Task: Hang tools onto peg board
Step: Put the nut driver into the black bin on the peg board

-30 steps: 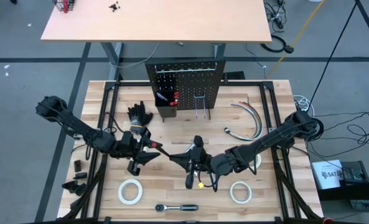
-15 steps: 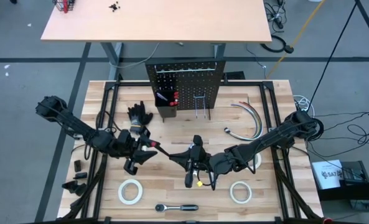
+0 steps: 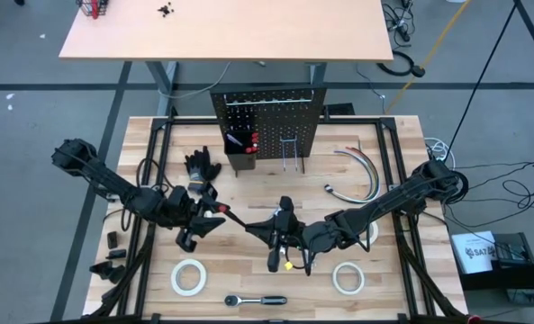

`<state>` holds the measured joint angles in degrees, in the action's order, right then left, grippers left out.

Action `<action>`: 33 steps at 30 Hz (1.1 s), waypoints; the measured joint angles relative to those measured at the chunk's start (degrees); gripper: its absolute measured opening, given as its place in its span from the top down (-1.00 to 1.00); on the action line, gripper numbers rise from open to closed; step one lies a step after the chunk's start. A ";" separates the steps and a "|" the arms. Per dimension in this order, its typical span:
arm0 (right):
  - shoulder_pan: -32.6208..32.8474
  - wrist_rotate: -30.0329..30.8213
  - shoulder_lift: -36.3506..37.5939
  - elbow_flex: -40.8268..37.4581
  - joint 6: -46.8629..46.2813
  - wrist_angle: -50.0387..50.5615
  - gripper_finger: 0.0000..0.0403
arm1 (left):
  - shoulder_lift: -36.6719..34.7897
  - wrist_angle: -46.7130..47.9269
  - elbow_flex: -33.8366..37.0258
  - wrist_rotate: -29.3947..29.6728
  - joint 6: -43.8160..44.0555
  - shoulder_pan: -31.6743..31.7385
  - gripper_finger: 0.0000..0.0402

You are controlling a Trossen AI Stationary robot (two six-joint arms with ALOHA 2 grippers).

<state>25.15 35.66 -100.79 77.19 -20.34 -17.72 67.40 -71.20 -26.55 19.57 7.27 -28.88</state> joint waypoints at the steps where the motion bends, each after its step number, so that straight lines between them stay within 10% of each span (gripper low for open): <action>1: 0.00 0.00 0.00 0.00 0.00 0.00 0.95 | 0.00 0.00 0.00 0.04 0.77 0.00 0.17; 18: 0.00 0.04 0.00 0.00 0.00 0.78 0.95 | 0.00 0.13 0.00 3.10 1.31 0.04 0.20; 33: -0.04 0.28 0.00 0.00 -0.17 1.56 0.95 | -0.02 1.94 0.00 3.26 0.76 0.04 0.82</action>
<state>25.10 35.94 -100.79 77.19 -20.51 -16.16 67.37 -69.26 -26.55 22.83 8.03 -28.84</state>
